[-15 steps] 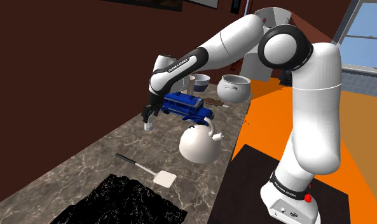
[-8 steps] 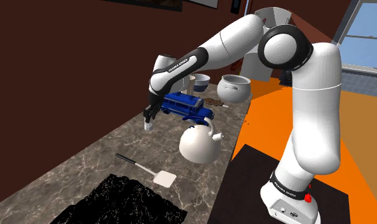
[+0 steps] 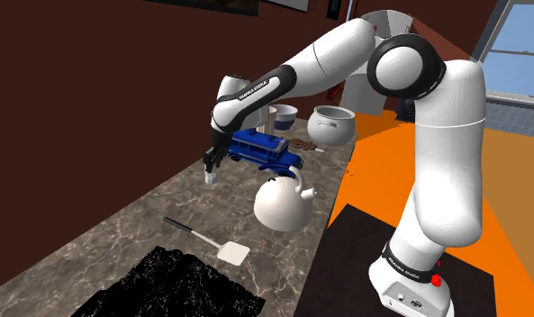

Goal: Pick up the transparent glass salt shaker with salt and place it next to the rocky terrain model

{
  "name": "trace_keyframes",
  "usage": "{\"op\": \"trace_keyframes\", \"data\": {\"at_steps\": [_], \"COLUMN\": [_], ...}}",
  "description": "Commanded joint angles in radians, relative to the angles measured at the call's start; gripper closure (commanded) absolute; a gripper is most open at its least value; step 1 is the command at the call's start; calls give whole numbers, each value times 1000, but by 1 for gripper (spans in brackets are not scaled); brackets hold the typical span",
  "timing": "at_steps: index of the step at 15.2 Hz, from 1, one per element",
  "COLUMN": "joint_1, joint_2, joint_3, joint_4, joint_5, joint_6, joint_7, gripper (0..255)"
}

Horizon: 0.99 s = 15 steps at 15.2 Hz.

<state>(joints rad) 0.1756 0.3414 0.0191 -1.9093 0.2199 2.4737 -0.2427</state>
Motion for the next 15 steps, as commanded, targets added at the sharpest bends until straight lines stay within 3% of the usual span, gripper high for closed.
{"op": "trace_keyframes", "data": {"at_steps": [1,15], "joint_1": [1,3], "joint_2": [-11,-94], "joint_3": [-2,-11], "joint_4": [9,87], "joint_5": [-4,-31], "joint_6": [-19,-179], "joint_7": [5,42], "gripper": [255,255]}}
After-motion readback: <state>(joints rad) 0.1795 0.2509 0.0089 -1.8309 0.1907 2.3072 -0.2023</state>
